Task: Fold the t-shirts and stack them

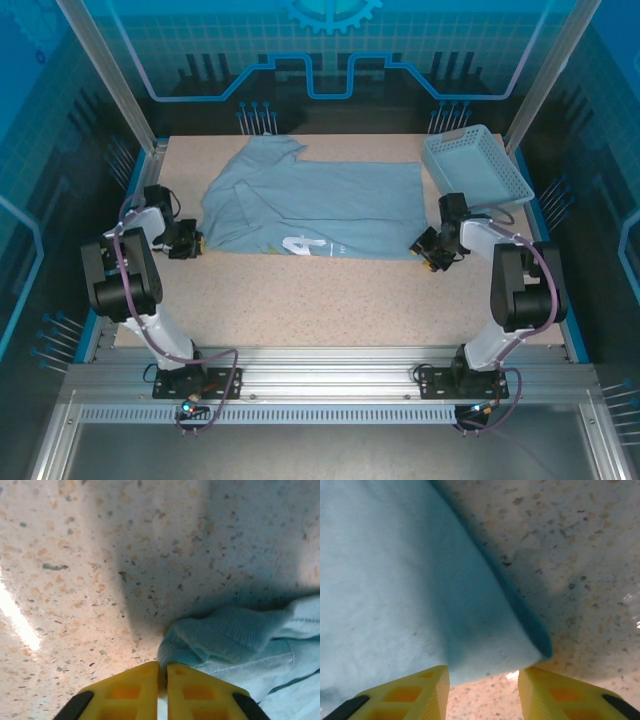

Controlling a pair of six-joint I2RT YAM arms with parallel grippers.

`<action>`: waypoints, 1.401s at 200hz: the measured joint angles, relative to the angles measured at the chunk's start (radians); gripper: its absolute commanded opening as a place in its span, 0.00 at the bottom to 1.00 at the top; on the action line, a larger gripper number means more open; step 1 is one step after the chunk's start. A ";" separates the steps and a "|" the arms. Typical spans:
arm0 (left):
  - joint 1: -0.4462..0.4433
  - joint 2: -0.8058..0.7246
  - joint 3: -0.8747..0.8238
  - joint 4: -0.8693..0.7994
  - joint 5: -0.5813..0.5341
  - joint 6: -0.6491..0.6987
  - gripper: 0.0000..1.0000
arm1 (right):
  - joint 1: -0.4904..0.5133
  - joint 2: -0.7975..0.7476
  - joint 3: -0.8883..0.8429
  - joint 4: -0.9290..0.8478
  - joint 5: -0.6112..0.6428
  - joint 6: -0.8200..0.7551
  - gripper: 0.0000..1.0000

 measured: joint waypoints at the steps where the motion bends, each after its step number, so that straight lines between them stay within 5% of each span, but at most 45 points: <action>1: 0.000 0.000 0.000 0.000 -0.001 -0.002 0.00 | 0.000 0.002 0.000 0.001 0.000 -0.002 0.34; 51: 0.002 0.002 0.059 -0.054 -0.051 0.037 0.00 | -0.002 0.056 0.062 -0.053 0.055 -0.003 0.00; 127: 0.011 -0.027 0.067 -0.187 -0.104 0.132 0.00 | 0.015 0.048 0.080 -0.117 0.158 -0.018 0.00; 198: 0.011 -0.185 -0.115 -0.243 -0.178 0.192 0.00 | 0.035 -0.111 -0.030 -0.212 0.212 -0.023 0.00; 205: 0.011 -0.186 -0.134 -0.242 -0.183 0.197 0.06 | 0.036 -0.119 -0.054 -0.212 0.205 -0.020 0.00; 240: 0.006 -0.196 -0.163 -0.237 -0.218 0.244 0.52 | 0.046 -0.174 -0.134 -0.212 0.190 -0.010 0.46; 280: -0.143 -0.352 -0.141 -0.224 -0.229 0.246 0.57 | 0.057 -0.502 -0.242 -0.103 0.165 -0.035 0.58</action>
